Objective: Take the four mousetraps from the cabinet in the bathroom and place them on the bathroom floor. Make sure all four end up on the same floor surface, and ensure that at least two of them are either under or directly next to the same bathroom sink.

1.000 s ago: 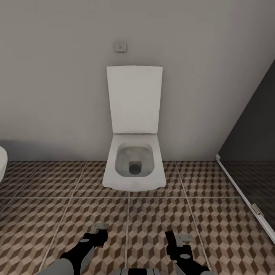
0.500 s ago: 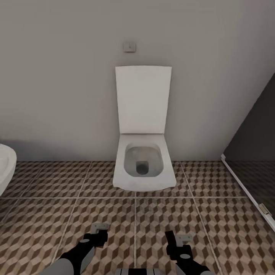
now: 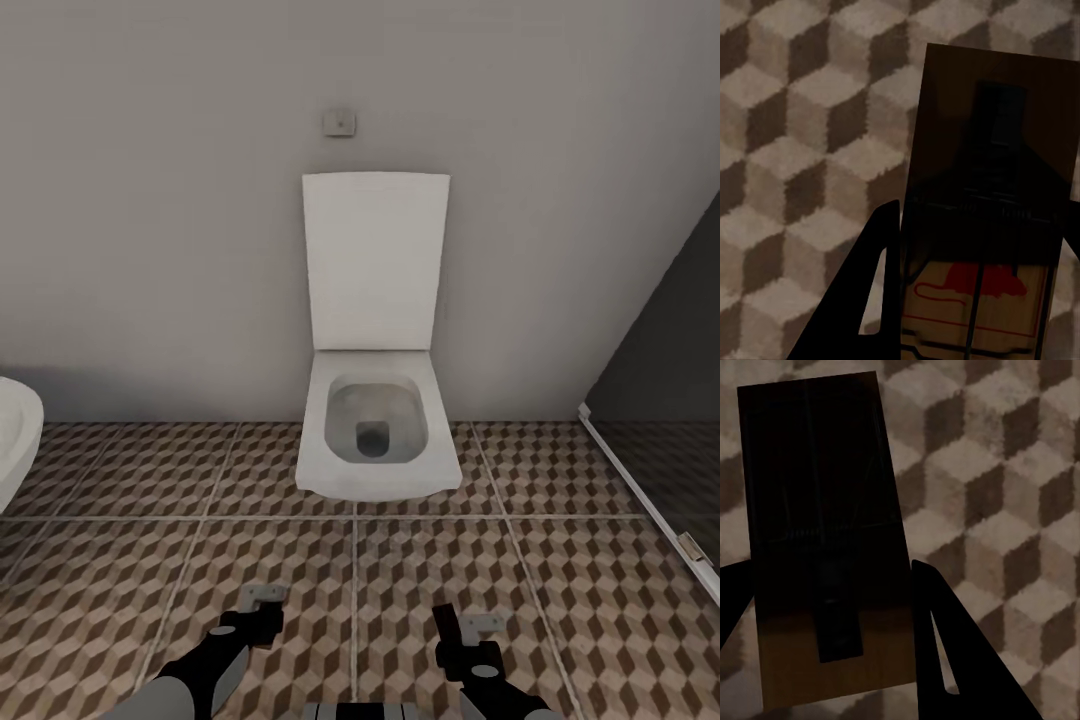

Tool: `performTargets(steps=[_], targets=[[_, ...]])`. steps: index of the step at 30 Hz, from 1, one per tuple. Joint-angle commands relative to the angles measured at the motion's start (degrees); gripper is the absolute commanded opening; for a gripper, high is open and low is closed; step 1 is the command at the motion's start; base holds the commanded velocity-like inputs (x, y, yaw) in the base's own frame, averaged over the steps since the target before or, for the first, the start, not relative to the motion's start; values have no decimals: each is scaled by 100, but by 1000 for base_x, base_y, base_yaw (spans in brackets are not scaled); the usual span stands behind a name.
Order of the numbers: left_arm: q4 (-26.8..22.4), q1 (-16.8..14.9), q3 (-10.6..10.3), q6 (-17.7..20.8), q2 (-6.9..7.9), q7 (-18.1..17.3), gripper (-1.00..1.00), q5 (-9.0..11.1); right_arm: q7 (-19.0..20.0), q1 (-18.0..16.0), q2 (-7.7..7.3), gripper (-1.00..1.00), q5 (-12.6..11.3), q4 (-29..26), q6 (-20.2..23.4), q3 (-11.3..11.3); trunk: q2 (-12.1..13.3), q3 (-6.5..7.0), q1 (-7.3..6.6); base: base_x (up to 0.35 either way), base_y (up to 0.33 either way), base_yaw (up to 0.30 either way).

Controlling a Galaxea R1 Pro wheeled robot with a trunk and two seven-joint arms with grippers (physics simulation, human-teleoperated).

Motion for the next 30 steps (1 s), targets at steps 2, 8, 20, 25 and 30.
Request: performTargets(steps=[2, 8, 20, 25, 30], targets=[[5, -1, 43, 10, -12, 36, -100, -68, -31, -3, 1, -100, 39, 7, -13, -17, -2, -4, -1, 0, 0, 0], [21, -5, 43, 12, -26, 36, -100, -65, -32, -3, 3, -100, 39, 7, -12, -17, -3, -26, 1, 0, 0, 0], [32, -4, 44, 18, -29, 38, -100, -64, -33, -3, -7, -100, 41, 7, -17, -17, -19, -292, 32, 0, 0, 0], [34, -2, 45, 18, -25, 43, -100, -64, -33, -4, -38, -100, 46, -18, -24, -10, -23, -359, 40, 0, 0, 0], [39, -1, 45, 12, -21, 44, -100, -64, -33, -3, -49, -100, 41, -151, -28, -12, -23, -359, 40, 0, 0, 0]])
